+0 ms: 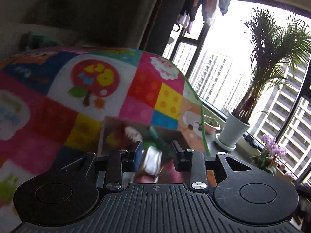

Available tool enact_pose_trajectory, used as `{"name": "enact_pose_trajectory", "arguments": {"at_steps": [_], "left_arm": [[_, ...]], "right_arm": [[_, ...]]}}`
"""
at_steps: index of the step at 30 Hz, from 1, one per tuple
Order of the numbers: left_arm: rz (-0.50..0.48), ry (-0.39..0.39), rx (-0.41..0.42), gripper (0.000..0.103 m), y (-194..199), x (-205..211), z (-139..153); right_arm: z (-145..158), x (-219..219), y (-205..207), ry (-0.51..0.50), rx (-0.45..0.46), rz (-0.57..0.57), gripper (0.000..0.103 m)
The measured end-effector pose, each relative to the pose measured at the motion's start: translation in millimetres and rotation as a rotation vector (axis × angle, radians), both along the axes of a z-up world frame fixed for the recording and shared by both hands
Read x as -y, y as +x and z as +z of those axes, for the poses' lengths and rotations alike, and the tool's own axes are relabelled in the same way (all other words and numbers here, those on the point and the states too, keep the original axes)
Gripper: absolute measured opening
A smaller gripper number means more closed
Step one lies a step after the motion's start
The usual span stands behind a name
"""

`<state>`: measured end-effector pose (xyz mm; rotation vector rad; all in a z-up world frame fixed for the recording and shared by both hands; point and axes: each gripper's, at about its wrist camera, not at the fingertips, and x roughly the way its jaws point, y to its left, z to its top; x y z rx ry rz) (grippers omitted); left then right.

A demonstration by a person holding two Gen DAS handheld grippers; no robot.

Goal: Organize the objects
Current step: 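Lower teal toy into pink box with left tool while right tool drops yellow toy in, then grasp the red-and-black figurine with the left tool and lift it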

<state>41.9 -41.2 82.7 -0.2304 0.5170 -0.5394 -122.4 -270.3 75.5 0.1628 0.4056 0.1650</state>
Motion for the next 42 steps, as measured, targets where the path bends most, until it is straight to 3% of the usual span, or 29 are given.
{"name": "enact_pose_trajectory", "arguments": {"at_steps": [6, 9, 12, 16, 24, 27, 29, 33, 42], "left_arm": [[0.059, -0.052, -0.062, 0.035, -49.1, -68.7, -26.8], [0.096, -0.055, -0.087, 0.035, -56.9, -84.9, -36.2], [0.118, 0.021, -0.073, 0.035, -70.4, -94.2, -38.5], [0.090, 0.118, -0.068, 0.035, -85.0, -95.3, -46.4], [-0.001, 0.142, -0.041, 0.035, -100.3, -73.7, -44.7], [0.034, 0.139, -0.029, 0.035, -93.2, -66.3, -40.7], [0.116, 0.131, -0.030, 0.035, -85.5, -67.5, -39.4], [0.226, 0.120, -0.089, 0.035, -62.2, -75.4, -41.0], [0.240, 0.334, -0.152, 0.039, -26.6, -45.3, -64.5]], "right_arm": [[66.2, -12.7, 56.8, -0.019, 0.115, -0.049, 0.056], [89.6, -20.3, 104.4, -0.047, 0.134, -0.092, 0.089], [93.4, -25.7, 128.0, -0.065, 0.127, -0.131, 0.089], [72.9, -25.4, 112.6, -0.029, 0.102, -0.116, 0.097], [-29.5, -40.3, 65.7, -0.056, -0.097, -0.064, 0.097], [-64.9, -45.6, 53.9, -0.044, -0.160, -0.071, 0.097], [-83.0, -49.1, 47.7, -0.052, -0.175, -0.090, 0.097], [-99.9, -49.7, 44.0, -0.044, -0.191, -0.100, 0.097], [-96.4, -40.3, 40.6, 0.022, -0.156, -0.102, 0.101]]}}
